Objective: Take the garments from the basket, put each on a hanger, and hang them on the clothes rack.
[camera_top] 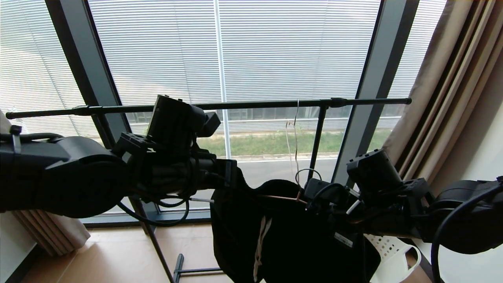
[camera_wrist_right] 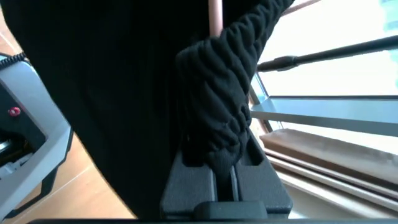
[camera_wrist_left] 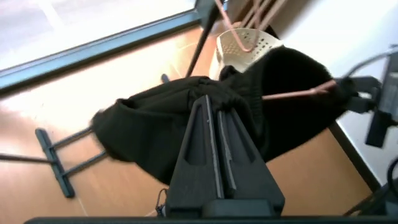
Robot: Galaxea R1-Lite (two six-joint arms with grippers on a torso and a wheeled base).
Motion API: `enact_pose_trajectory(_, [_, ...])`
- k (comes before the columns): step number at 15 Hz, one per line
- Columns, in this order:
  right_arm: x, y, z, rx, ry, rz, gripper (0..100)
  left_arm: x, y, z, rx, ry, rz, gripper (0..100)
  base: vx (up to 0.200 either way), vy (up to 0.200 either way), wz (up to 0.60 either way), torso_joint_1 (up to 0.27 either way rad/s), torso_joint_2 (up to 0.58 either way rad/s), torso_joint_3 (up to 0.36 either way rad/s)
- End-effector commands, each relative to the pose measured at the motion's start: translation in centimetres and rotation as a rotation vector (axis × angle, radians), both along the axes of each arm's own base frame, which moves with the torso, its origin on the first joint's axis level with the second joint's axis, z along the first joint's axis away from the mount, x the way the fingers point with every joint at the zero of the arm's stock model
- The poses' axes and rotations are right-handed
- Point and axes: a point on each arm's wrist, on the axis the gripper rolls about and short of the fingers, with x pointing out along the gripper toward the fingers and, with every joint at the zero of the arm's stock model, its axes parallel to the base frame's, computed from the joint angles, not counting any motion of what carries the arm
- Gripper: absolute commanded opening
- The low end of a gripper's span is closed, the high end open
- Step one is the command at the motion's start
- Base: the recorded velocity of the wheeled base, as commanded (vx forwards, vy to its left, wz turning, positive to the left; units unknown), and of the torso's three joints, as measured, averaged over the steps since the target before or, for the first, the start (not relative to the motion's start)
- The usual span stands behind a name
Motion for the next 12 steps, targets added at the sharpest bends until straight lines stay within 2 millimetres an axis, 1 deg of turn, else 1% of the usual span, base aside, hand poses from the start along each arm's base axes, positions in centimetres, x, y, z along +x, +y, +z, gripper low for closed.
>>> enact_pose_trajectory(1, [-0.3,0.1,0.1,0.001,-0.003,0.008,0,1.7,1.0,0.6,-0.01,0.004,0.084,0,0.0,0.0,0.0,0.0,0.0,0.0])
enact_pose_trajectory(2, [-0.5,0.3,0.1,0.001,-0.003,0.019,0,1.9,1.2,0.7,-0.011,0.012,0.096,0,0.0,0.0,0.0,0.0,0.0,0.0])
enact_pose_trajectory(6, [-1.2,1.0,0.5,0.01,-0.011,0.053,0,2.2,0.5,1.8,-0.027,0.013,0.112,0,0.0,0.0,0.0,0.0,0.0,0.0])
enact_pose_trajectory(8, [-1.8,1.3,0.7,0.014,-0.017,0.072,0,2.3,-0.9,1.9,-0.007,0.009,0.105,0,0.0,0.0,0.0,0.0,0.0,0.0])
enact_pose_trajectory(10, [-1.7,1.6,0.6,0.029,-0.035,0.077,0,1.1,-2.6,1.9,-0.003,0.01,0.047,0,0.0,0.0,0.0,0.0,0.0,0.0])
enact_pose_trajectory(12, [-1.8,1.8,0.6,0.032,-0.038,0.083,0,0.1,-3.6,1.8,0.002,0.015,0.008,0,0.0,0.0,0.0,0.0,0.0,0.0])
